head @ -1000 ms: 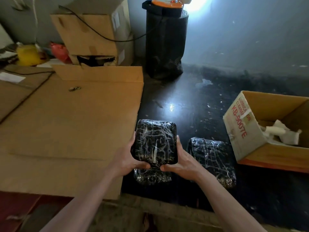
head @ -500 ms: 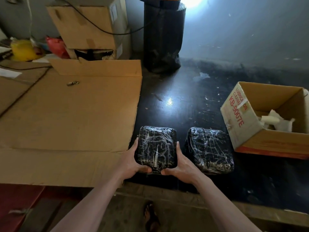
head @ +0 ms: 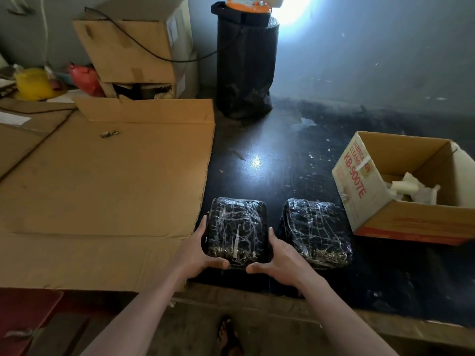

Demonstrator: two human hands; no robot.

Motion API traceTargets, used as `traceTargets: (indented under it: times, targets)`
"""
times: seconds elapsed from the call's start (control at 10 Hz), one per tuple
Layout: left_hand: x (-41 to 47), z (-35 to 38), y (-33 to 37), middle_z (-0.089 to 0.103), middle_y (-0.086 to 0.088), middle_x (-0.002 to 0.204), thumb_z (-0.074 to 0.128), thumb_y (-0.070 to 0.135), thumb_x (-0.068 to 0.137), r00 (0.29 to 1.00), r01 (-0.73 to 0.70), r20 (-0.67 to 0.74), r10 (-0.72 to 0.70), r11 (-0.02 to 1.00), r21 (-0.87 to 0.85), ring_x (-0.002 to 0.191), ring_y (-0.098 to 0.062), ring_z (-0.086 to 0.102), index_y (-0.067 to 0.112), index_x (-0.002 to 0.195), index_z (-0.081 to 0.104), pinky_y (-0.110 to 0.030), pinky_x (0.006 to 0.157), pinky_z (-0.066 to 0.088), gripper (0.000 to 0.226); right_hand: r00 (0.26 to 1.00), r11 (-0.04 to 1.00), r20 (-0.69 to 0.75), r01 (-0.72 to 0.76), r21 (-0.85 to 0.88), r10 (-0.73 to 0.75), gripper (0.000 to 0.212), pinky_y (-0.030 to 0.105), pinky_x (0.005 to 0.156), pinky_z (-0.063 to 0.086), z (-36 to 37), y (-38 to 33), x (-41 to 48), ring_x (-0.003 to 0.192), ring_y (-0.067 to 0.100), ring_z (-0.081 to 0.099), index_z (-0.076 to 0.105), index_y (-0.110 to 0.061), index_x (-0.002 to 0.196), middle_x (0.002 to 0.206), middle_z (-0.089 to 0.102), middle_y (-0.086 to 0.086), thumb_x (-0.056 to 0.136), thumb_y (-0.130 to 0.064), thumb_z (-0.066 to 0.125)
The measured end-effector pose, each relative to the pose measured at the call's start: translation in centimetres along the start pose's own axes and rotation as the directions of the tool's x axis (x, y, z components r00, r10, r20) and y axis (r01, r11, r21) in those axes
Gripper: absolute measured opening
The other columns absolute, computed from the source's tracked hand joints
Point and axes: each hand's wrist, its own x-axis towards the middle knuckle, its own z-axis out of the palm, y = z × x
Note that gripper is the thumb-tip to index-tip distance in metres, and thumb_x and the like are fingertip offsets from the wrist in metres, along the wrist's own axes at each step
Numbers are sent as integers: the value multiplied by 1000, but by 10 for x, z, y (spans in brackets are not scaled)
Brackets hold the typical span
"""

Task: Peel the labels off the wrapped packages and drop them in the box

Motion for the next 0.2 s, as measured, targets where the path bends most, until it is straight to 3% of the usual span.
traceTargets:
  times: [0.1,0.2]
  targets:
    - [-18,1,-20,35,10,161,94,64,51,997,30,-71,-38,993,-118,138,-22,49,43,161,3,-43,110,47,144,999,997,5,49,-63,-49,103,34,100,50,-19,-5,-33,113,9,58,29,-30,155,125,60,-8,72,-77,67]
    - [-67,11,-57,54,14,140,71,87,60,966,90,-232,-116,989,-120,114,-8,60,30,161,24,-34,93,56,126,974,976,84,207,70,-213,45,41,82,58,-61,-20,-86,82,5,65,65,-37,117,94,69,-9,81,-64,70]
